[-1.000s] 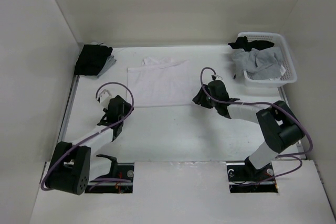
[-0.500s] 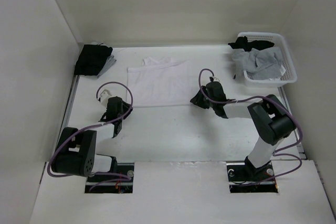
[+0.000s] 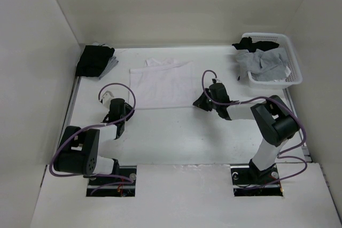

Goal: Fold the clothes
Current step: Fold the tank top

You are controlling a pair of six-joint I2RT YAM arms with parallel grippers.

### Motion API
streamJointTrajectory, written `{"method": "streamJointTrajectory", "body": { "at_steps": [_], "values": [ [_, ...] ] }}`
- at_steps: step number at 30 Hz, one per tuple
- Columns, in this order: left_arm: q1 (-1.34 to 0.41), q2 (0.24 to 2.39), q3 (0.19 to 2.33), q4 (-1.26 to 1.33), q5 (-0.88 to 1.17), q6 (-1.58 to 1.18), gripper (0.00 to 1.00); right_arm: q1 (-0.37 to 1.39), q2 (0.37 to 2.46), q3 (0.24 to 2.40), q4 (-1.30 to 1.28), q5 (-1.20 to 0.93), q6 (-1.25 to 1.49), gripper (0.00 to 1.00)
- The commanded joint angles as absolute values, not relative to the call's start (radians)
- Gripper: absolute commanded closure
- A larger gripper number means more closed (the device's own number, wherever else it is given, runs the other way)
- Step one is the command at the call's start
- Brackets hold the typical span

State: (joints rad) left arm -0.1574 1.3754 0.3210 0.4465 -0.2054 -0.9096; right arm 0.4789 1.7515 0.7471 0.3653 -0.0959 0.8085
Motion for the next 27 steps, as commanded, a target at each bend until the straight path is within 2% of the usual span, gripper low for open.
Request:
{"method": "streamJointTrajectory", "body": {
  "at_steps": [1, 4, 9, 16, 22, 27],
  "values": [
    [-0.157, 1.359, 0.336, 0.482, -0.232, -0.919, 0.92, 0.476, 1.761, 0.772, 0.385, -0.114, 0.816, 0.87],
    [-0.160, 1.321, 0.324, 0.495, -0.245, -0.917, 0.97, 0.478, 1.747, 0.761, 0.400, -0.107, 0.822, 0.95],
    [-0.188, 1.165, 0.295, 0.459, -0.252, -0.905, 1.00, 0.479, 1.637, 0.701, 0.405, -0.077, 0.824, 0.98],
    [-0.258, 0.694, 0.296, 0.117, -0.310, -0.862, 1.00, 0.502, 1.349, 0.569, 0.321, -0.043, 0.793, 0.98],
    [-0.390, 0.347, 0.484, -0.240, -0.380, -0.858, 1.00, 0.649, 0.875, 0.555, -0.019, 0.116, 0.720, 0.99],
    [-0.513, 0.282, 0.679, -0.345, -0.446, -0.838, 1.00, 0.844, 0.586, 0.736, -0.366, 0.357, 0.669, 0.99]
  ]
}}
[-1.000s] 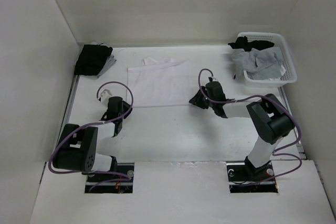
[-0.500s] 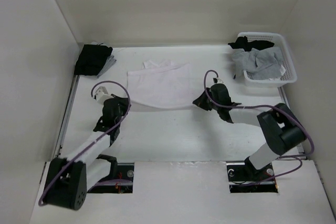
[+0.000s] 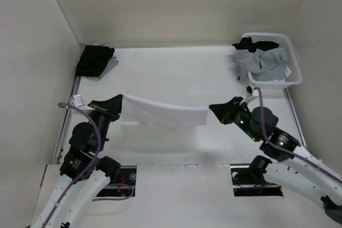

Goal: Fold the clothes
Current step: Fold the tank top

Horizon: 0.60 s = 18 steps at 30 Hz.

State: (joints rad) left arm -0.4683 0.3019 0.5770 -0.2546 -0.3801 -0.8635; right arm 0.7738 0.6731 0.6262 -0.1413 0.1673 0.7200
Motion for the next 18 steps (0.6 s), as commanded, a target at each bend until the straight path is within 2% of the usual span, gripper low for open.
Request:
{"method": "streamJointTrajectory", "body": {
  "at_steps": [1, 6, 9, 12, 18],
  "values": [
    [-0.536, 0.278, 0.701, -0.350, -0.452, -0.841, 1.00, 0.888, 0.557, 0.770, -0.405, 0.395, 0.672, 0.99],
    [-0.591, 0.273, 0.747, -0.367, -0.460, -0.848, 1.00, 1.082, 0.512, 0.868, -0.495, 0.552, 0.699, 0.99],
    [-0.591, 0.313, 0.713, -0.365, -0.459, -0.842, 1.00, 1.131, 0.538, 0.870, -0.488, 0.601, 0.686, 0.98],
    [-0.587, 0.411, 0.629, -0.307, -0.460, -0.839, 1.00, 1.015, 0.632, 0.829, -0.422, 0.522, 0.655, 0.98],
    [-0.496, 0.757, 0.528, 0.030, -0.440, -0.812, 1.00, 0.547, 0.990, 0.703, -0.013, 0.094, 0.632, 0.99]
  ]
}}
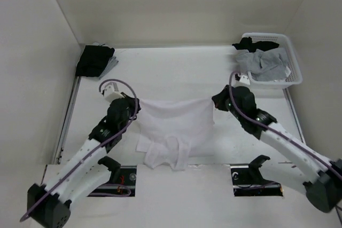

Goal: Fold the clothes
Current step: Fold the tank top

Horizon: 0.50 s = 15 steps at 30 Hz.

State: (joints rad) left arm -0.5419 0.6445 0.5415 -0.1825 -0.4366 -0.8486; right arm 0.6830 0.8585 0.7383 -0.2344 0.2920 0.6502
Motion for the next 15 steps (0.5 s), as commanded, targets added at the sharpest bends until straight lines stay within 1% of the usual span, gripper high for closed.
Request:
{"method": "streamJointTrajectory", "body": {
  "at_steps": [1, 3, 6, 9, 12, 15],
  "values": [
    [-0.467, 0.834, 0.541, 0.090, -0.430, -0.804, 1.00, 0.495, 1.073, 0.710, 0.042, 0.057, 0.640, 0.99],
    [-0.403, 0.996, 0.587, 0.200, -0.410, -0.790, 1.00, 0.434, 1.251, 0.768, 0.118, 0.009, 0.643, 0.99],
    [-0.335, 1.245, 0.687, 0.323, -0.355, -0.790, 1.00, 0.400, 1.484, 0.894, 0.161, -0.028, 0.640, 0.99],
    [-0.280, 1.429, 0.787, 0.386, -0.301, -0.804, 1.00, 0.348, 1.638, 1.006, 0.169, -0.044, 0.646, 0.99],
    [-0.248, 1.503, 0.857, 0.397, -0.259, -0.821, 1.00, 0.320, 1.698, 1.080, 0.163, -0.067, 0.655, 0.98],
    [-0.249, 1.450, 0.838, 0.391, -0.250, -0.828, 1.00, 0.323, 1.665, 1.086, 0.158, -0.077, 0.649, 0.98]
  ]
}}
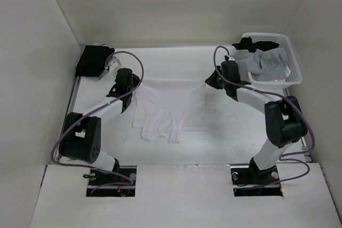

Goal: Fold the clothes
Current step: Fold the tank top

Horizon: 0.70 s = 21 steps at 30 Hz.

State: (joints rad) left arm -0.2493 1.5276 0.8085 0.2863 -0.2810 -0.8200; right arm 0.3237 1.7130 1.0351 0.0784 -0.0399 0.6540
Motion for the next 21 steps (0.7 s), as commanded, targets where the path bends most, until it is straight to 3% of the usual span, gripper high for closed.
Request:
{"method": "streamJointTrajectory", "body": {
  "at_steps": [1, 16, 21],
  "values": [
    [-0.252, 1.419, 0.819, 0.388, -0.253, -0.824, 1.00, 0.323, 1.639, 1.071, 0.152, -0.075, 0.646, 0.97],
    [-0.288, 0.737, 0.353, 0.137, -0.192, -0.870, 0.99, 0.496, 1.152, 0.548, 0.160, 0.044, 0.709, 0.96],
    [-0.301, 0.559, 0.244, -0.015, -0.198, -0.890, 0.98, 0.574, 1.109, 0.466, 0.114, 0.097, 0.724, 0.96]
  ]
}}
